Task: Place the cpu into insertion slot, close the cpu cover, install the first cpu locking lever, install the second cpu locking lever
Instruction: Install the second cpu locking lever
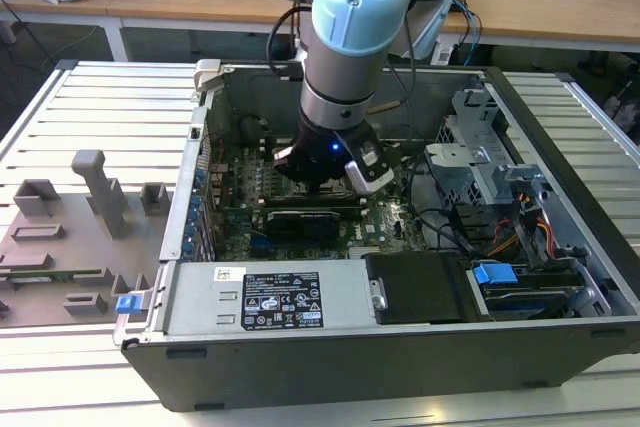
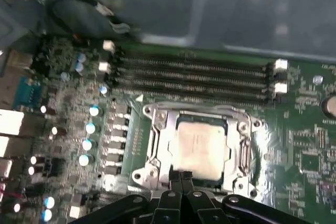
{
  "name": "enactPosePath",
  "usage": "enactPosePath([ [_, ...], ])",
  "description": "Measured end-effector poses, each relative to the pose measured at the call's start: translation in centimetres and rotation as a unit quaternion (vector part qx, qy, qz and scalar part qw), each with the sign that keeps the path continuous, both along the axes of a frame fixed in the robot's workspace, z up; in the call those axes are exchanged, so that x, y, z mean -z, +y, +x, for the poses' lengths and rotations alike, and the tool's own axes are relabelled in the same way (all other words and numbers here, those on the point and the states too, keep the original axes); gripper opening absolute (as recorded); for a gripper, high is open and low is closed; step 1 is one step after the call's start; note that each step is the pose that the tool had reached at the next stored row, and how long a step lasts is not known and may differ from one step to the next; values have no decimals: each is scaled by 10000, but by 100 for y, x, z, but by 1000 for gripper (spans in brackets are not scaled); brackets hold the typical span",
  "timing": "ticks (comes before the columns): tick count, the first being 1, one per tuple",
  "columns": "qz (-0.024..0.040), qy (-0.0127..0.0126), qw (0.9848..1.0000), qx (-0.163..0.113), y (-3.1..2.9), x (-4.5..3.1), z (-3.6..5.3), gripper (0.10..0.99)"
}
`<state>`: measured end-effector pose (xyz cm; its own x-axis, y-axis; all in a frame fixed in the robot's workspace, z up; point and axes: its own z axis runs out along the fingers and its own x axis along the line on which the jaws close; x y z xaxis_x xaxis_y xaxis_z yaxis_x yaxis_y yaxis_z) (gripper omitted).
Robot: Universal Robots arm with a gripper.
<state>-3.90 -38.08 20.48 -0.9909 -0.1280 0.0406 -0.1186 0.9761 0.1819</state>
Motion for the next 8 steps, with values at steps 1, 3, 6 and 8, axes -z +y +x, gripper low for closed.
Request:
enactPosePath([
  [1, -147, 0, 9999, 0, 23, -4, 9, 106],
  [3, -460, 0, 9989, 0, 115, -55, 28, 106],
  [6, -546, 0, 9985, 0, 360, -77, 51, 106],
  [8, -563, 1, 9984, 0, 388, -112, 57, 106],
])
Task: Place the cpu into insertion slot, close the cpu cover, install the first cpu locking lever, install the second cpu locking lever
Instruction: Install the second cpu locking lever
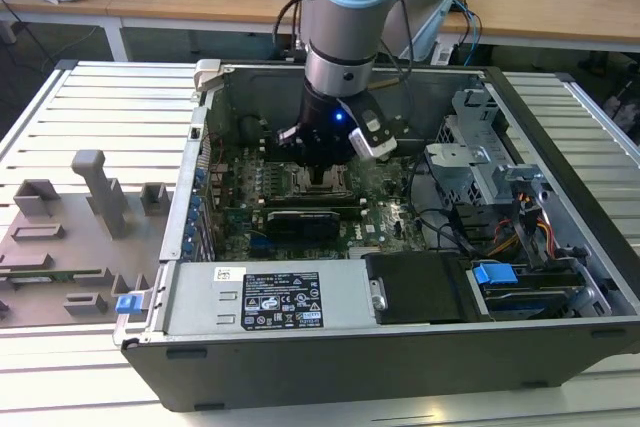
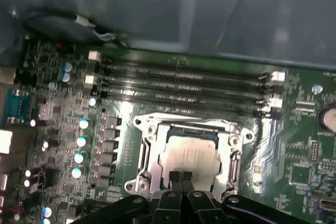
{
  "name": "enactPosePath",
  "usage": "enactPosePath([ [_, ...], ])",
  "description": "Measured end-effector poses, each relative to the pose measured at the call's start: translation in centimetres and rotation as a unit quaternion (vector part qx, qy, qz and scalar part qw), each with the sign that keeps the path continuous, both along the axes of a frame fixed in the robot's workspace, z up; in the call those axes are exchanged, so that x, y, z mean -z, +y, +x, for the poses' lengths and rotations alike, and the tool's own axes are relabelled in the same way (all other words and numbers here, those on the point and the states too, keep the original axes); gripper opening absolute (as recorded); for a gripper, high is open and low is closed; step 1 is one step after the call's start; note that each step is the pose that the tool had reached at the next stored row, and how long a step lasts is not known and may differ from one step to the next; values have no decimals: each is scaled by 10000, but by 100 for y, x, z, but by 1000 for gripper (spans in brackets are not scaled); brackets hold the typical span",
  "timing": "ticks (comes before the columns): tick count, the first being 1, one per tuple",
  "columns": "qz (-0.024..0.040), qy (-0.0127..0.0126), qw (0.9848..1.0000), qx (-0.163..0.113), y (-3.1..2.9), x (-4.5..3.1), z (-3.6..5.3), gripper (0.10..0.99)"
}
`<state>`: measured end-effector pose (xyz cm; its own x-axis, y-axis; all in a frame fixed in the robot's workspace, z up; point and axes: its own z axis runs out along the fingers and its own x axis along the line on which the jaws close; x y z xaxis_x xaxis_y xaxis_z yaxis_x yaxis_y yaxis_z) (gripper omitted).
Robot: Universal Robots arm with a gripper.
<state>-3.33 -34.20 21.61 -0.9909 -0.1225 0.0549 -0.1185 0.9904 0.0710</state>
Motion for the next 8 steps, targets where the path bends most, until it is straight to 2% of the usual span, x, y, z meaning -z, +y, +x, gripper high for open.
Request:
enactPosePath([
  [2, -21, 0, 10000, -1, 9, -126, 3, 106],
  [6, -27, -1, 10000, -1, 10, -280, 3, 106],
  [7, -27, 0, 10000, 0, 10, -351, 2, 106],
  [8, -27, -1, 10000, 0, 10, -387, 2, 106],
])
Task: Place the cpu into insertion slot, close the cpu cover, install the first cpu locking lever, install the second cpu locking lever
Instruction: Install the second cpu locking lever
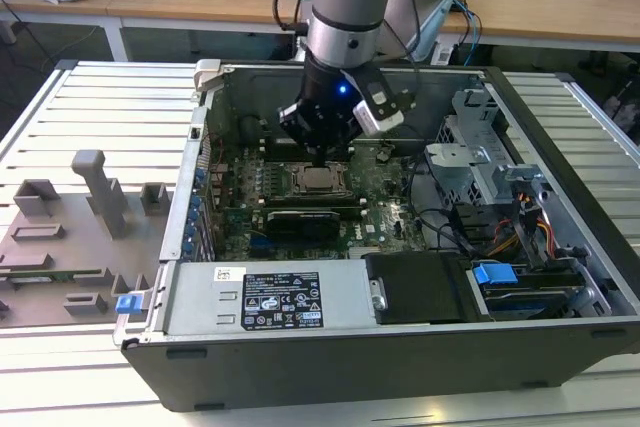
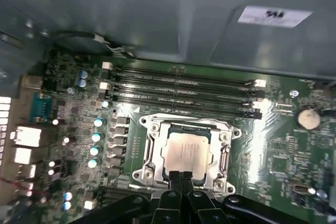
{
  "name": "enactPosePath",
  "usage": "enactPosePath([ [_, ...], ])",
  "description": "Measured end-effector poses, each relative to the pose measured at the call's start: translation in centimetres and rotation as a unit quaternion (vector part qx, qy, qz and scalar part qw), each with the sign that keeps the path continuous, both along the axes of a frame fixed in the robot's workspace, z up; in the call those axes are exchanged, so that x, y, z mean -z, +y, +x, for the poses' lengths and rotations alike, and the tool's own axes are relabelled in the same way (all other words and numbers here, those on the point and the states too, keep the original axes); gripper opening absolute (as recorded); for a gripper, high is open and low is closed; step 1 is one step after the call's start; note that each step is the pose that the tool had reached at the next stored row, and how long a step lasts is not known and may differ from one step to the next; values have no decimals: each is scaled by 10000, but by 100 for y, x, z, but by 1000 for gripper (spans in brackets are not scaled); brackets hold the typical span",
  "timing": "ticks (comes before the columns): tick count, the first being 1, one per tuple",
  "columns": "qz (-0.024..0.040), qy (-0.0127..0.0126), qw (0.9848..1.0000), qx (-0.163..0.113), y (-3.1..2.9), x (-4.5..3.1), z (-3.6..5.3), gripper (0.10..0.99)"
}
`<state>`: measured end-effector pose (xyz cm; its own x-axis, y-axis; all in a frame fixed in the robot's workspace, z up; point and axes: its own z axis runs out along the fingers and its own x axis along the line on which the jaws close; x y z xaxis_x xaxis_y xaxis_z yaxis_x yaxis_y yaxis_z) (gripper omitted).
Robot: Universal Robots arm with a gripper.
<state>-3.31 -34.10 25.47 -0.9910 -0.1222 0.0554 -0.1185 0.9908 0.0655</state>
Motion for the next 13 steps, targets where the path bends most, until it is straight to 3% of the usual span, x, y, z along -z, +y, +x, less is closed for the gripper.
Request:
enactPosePath([
  [5, 0, 0, 10000, -1, 0, -202, 0, 106],
  [13, 1, 0, 10000, -1, 0, -227, 0, 106],
])
